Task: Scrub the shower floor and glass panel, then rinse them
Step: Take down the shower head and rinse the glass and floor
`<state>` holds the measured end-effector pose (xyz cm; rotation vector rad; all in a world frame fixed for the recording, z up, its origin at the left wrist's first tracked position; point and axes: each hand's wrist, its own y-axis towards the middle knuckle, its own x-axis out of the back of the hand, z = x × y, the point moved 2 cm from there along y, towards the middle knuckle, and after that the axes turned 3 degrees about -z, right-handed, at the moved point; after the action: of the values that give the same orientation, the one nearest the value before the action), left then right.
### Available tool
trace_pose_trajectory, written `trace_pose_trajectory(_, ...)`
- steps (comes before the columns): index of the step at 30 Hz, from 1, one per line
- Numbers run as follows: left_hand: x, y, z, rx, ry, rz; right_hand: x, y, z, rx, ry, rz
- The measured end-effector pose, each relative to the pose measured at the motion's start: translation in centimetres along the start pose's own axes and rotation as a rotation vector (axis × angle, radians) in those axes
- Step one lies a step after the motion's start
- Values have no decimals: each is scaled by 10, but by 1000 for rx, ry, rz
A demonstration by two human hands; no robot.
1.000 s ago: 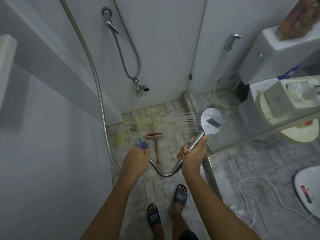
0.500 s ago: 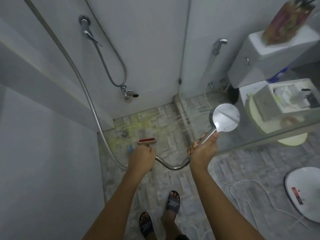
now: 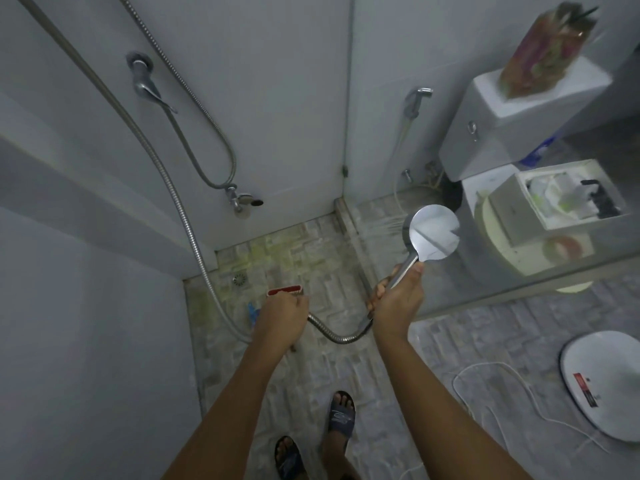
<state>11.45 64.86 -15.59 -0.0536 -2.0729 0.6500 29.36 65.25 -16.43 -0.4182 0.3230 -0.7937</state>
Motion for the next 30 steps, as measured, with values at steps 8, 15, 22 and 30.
trace_pose_trajectory(8, 21, 3, 8, 28, -11, -26, -23, 0, 3, -55, -9, 18)
trace_pose_trajectory(15, 40, 11, 32, 6, -37, -45, -49, -12, -3, -106, 15, 33)
trace_pose_trajectory(22, 71, 39, 58, -35, -31, -28, -82, -32, -7, -182, 25, 7)
trace_pose_trajectory(30, 97, 63, 47, -85, -55, -59, -116, -31, 11, -104, 22, -9)
